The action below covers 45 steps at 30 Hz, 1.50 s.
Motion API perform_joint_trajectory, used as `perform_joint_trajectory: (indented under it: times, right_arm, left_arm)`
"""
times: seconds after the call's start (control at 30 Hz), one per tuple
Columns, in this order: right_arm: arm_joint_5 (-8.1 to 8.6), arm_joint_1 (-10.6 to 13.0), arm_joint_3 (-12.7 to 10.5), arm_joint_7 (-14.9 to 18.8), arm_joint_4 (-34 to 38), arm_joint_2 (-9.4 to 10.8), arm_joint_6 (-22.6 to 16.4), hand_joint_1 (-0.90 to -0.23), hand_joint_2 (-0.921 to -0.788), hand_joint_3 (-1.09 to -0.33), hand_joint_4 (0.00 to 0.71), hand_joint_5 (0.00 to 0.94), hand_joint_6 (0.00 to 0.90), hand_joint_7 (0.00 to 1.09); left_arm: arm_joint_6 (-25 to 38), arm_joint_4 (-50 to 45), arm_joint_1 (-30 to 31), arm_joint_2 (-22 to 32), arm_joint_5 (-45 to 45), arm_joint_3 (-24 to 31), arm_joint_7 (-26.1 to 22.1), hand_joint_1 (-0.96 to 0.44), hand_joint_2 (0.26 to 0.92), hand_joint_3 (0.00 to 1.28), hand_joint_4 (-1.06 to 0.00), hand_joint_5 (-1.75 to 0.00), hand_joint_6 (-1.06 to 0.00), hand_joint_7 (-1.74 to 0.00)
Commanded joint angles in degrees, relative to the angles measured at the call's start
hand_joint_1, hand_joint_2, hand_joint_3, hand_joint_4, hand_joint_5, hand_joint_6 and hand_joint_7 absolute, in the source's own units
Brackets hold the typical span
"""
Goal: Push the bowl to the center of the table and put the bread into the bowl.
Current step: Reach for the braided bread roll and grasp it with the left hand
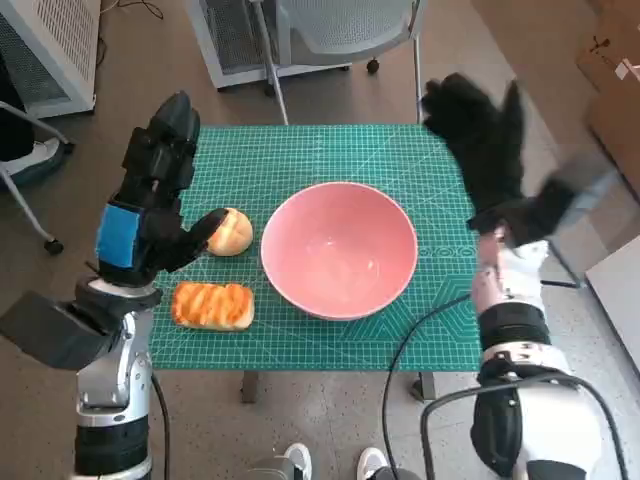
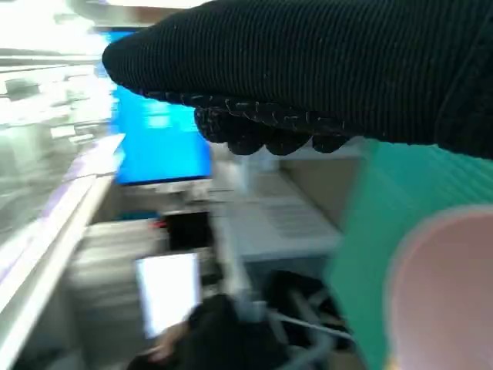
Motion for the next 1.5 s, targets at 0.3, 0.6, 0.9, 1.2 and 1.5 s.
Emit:
perform_joint_trajectory:
  times: [0.3, 0.6, 0.9, 1.2, 1.5]
  right_arm:
    - [9.0, 6.2, -0.4, 14.0, -15.0, -0.7, -3.4, -0.618, -0.921, -0.742, 0.349, 0.008, 0.438, 0.01]
    - [8.44, 8.5, 1.0, 12.1, -18.9, -1.1, -2.6, -0.612, -0.921, -0.748, 0.342, 0.002, 0.445, 0.01]
    - [7.87, 8.2, 1.8, 10.5, -18.0, -1.0, -2.4, -0.626, -0.921, -0.749, 0.335, 0.0, 0.448, 0.01]
    - [8.53, 6.9, 1.7, 10.9, -15.9, -0.4, -1.5, -0.65, -0.921, -0.722, 0.334, 0.0, 0.447, 0.01]
    - [9.28, 5.9, 1.7, 11.9, -13.5, 0.1, -1.4, -0.655, -0.921, -0.704, 0.341, 0.003, 0.446, 0.0]
  left_arm:
    - [-0.3, -1.5, -2.1, 2.4, -0.1, 0.0, -3.0, -0.55, 0.921, 0.2, -0.02, 0.0, 0.0, -0.33]
    - [4.5, -11.5, 3.1, 15.2, 10.1, 0.6, -8.1, -0.49, 0.871, 0.15, -0.04, -0.01, 0.0, -0.34]
    - [47.2, -34.9, 4.9, 39.5, 23.0, -6.5, -23.3, -0.1, 0.688, 0.02, 0.0, 0.0, -0.12, -0.12]
    - [52.2, -40.5, 7.4, 38.5, 28.3, -9.6, -21.8, -0.03, 0.671, 0.0, -0.04, -0.01, -0.25, -0.04]
    - [54.6, -40.1, 7.4, 38.5, 35.1, -16.1, -19.6, -0.07, 0.663, 0.0, -0.09, -0.01, -0.28, -0.03]
